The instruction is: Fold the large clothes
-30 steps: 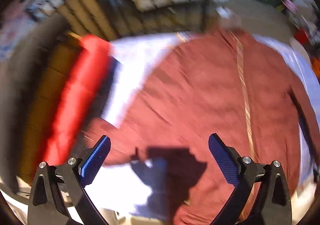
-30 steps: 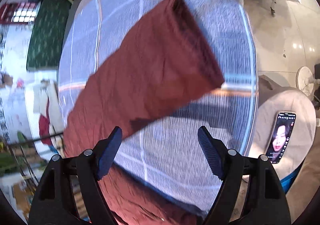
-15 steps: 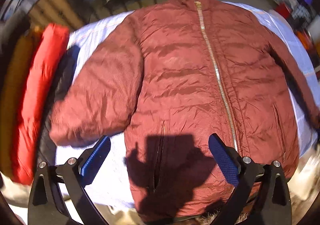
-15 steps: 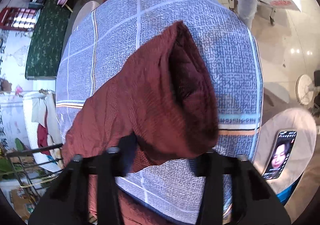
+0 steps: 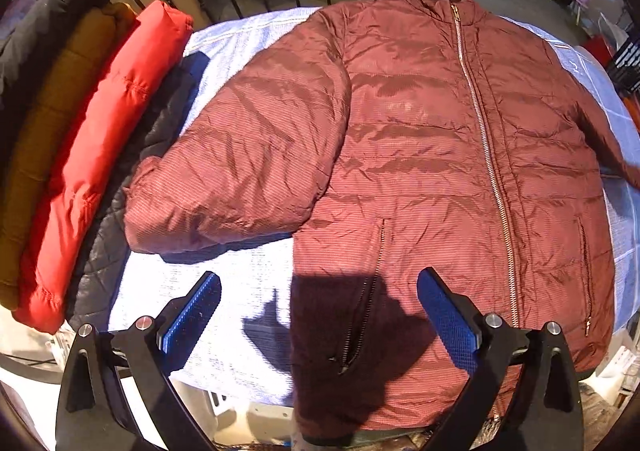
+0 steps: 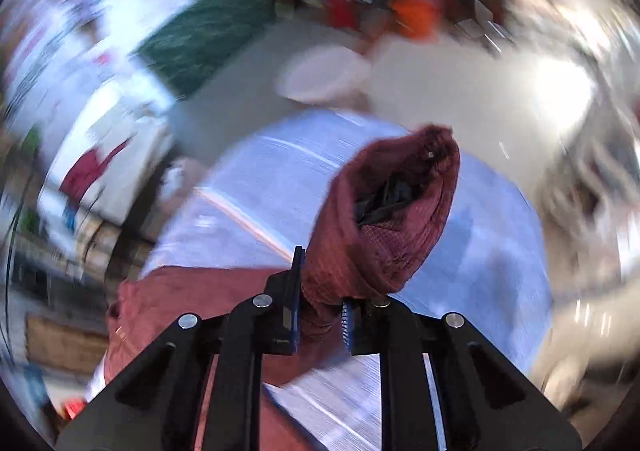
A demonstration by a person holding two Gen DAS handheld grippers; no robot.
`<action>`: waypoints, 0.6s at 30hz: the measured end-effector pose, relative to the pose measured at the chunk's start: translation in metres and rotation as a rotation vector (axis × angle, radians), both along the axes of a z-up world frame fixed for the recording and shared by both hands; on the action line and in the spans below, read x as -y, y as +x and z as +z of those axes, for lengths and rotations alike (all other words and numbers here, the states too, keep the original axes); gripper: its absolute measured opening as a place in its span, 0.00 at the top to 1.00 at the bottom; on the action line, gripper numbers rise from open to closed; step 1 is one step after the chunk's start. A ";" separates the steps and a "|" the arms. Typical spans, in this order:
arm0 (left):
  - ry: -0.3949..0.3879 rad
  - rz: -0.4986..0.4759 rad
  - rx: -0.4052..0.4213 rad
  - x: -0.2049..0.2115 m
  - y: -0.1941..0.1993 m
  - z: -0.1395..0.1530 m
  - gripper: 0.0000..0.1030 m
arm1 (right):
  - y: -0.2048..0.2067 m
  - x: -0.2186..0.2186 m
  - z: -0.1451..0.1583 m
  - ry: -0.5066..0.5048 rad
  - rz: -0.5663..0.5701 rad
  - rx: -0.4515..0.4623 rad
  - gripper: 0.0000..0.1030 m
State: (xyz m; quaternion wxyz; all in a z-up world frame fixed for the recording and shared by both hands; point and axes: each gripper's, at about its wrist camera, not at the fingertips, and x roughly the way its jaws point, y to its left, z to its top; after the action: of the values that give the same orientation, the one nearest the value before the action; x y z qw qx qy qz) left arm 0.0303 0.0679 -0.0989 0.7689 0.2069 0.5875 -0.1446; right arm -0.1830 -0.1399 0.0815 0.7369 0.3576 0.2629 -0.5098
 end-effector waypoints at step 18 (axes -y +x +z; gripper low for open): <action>-0.024 0.158 0.003 -0.062 0.010 0.002 0.06 | 0.415 -0.266 -0.088 0.088 1.025 -0.159 0.85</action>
State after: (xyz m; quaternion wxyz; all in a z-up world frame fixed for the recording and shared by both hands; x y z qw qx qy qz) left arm 0.0403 0.1303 -0.0971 0.7811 0.1508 0.5991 -0.0904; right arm 0.2324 0.1258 -0.0063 0.8540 0.1738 0.4806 -0.0978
